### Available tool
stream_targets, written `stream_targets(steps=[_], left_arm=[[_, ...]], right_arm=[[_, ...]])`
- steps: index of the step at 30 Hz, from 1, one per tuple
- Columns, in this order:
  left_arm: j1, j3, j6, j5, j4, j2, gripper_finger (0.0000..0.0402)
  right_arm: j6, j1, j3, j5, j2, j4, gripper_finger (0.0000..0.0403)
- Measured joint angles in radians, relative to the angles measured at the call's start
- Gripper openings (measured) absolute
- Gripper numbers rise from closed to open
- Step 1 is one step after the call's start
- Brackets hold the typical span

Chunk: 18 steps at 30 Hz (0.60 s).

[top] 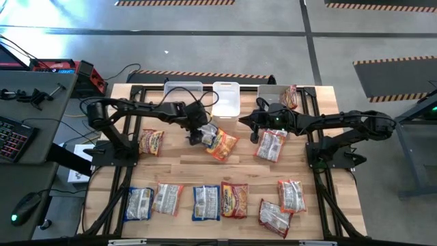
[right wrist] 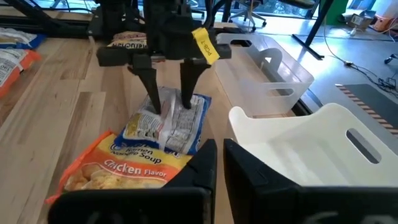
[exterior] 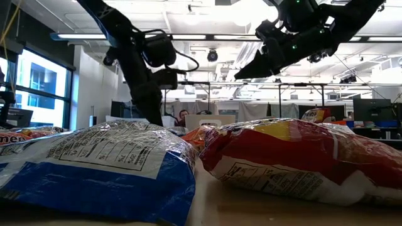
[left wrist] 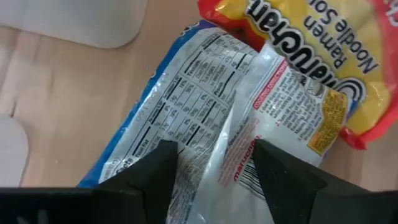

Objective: Sort Maruchan noodles
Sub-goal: Put the blue noodle pack into the white bin

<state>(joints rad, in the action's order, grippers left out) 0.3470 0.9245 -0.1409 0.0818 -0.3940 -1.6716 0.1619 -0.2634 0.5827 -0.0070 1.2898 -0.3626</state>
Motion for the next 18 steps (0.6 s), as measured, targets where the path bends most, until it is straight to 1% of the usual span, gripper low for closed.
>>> stream_targets(steps=[4, 10, 12, 13, 15, 18], left_arm=[[0.000, -0.004, -0.046, 0.011, -0.021, 0.023, 0.0139], [0.000, -0.006, -0.090, 0.015, -0.055, 0.041, 0.0040], [0.000, -0.006, -0.091, 0.040, -0.066, 0.042, 0.0012], [0.000, -0.006, -0.089, 0.060, -0.067, 0.042, 0.0006], [0.000, -0.010, -0.091, 0.099, -0.069, 0.056, 0.0008], [-0.003, -0.013, -0.099, 0.124, -0.053, 0.086, 0.0003]], right_arm=[[0.000, 0.000, 0.000, 0.003, 0.000, 0.000, 0.0012], [0.001, 0.000, 0.000, 0.003, 0.000, 0.000, 0.0012], [0.002, 0.000, 0.000, 0.003, 0.000, 0.000, 0.0012], [0.003, 0.000, 0.000, 0.003, 0.000, 0.000, 0.0012], [0.004, 0.000, 0.000, 0.003, 0.000, 0.000, 0.0012], [0.004, 0.000, 0.000, 0.010, 0.000, -0.003, 0.0017]])
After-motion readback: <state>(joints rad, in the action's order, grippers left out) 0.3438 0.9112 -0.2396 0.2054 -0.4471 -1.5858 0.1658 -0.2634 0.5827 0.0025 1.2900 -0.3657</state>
